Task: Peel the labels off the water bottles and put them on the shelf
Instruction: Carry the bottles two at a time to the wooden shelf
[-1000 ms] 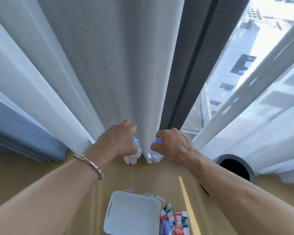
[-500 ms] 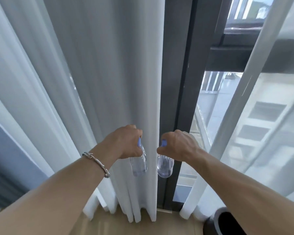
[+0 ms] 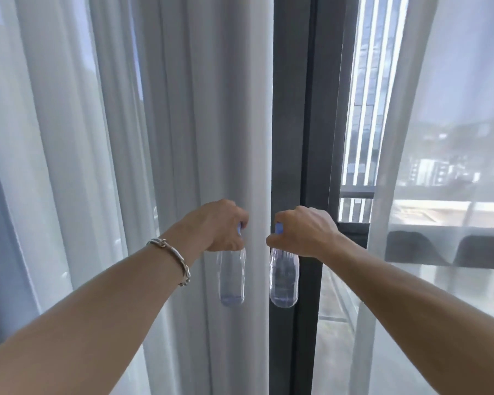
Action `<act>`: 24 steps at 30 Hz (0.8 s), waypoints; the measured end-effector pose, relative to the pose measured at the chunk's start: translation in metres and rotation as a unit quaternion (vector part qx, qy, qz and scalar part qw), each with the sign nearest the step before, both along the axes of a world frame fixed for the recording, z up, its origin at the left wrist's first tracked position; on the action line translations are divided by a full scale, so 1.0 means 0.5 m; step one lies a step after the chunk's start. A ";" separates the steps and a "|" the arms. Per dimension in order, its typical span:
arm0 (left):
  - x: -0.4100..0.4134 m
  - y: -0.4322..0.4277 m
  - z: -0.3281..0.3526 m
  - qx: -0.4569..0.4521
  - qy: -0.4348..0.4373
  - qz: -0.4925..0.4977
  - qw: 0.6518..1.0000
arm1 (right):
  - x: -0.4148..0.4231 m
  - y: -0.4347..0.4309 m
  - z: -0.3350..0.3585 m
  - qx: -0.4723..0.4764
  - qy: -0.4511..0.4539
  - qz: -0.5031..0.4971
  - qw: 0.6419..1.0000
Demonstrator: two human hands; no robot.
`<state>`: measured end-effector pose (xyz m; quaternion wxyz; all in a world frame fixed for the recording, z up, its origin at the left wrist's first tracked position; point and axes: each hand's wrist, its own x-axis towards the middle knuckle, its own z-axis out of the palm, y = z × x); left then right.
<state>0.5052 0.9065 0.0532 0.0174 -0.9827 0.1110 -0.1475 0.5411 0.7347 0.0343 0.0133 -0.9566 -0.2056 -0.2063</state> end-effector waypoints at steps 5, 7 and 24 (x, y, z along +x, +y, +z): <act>-0.048 -0.005 0.131 0.005 -0.058 -0.014 0.998 | -0.036 -0.007 0.136 0.013 -0.038 -0.014 0.999; -0.062 -0.005 0.166 -0.001 -0.083 -0.019 0.996 | -0.050 -0.009 0.173 0.032 -0.045 -0.017 0.998; -0.118 0.003 0.234 0.003 -0.157 -0.007 0.988 | -0.102 -0.020 0.238 0.035 -0.072 0.000 0.997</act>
